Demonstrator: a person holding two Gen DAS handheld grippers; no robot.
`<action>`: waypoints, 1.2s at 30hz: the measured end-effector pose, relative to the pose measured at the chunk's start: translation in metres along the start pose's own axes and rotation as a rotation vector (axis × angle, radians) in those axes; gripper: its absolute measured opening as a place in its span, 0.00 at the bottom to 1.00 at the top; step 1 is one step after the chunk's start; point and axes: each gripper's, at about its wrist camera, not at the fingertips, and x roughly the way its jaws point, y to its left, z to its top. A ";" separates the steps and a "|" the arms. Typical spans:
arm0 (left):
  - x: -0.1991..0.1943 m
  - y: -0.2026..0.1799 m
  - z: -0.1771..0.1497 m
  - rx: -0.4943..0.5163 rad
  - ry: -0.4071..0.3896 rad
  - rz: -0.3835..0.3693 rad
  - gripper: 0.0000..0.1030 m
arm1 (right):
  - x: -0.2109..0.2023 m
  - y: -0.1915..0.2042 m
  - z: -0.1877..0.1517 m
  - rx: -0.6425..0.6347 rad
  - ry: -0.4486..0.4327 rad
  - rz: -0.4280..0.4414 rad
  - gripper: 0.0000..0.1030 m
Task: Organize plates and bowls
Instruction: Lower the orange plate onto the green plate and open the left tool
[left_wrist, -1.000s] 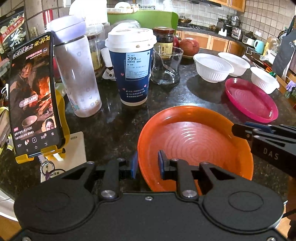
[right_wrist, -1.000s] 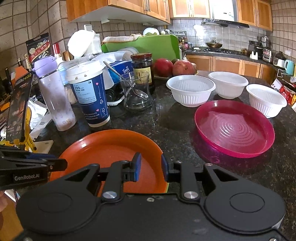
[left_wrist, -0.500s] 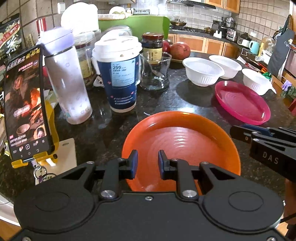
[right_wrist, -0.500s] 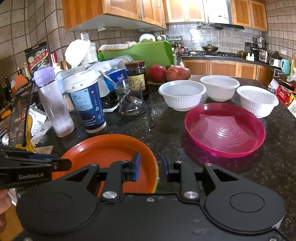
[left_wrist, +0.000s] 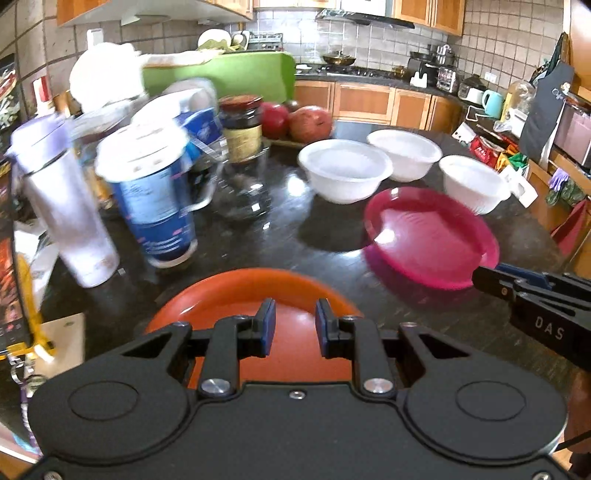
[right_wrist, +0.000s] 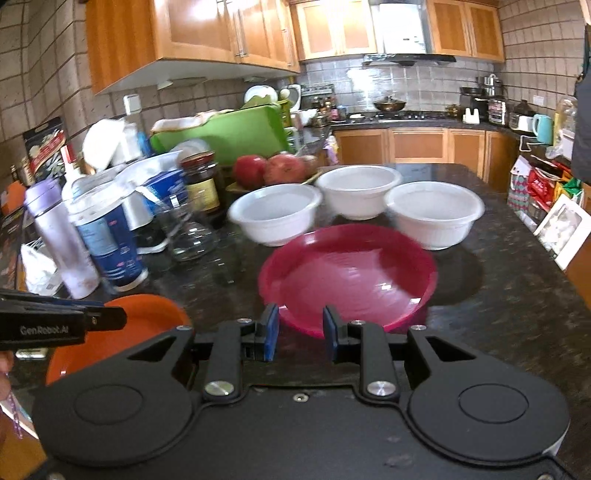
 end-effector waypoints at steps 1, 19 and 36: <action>0.002 -0.008 0.004 -0.001 -0.002 -0.003 0.29 | 0.000 -0.009 0.002 0.004 0.000 -0.004 0.27; 0.043 -0.098 0.043 -0.023 -0.041 0.047 0.29 | -0.001 -0.123 0.043 0.030 -0.131 0.012 0.41; 0.075 -0.105 0.046 -0.081 0.054 0.165 0.29 | 0.036 -0.140 0.050 0.036 -0.008 0.094 0.42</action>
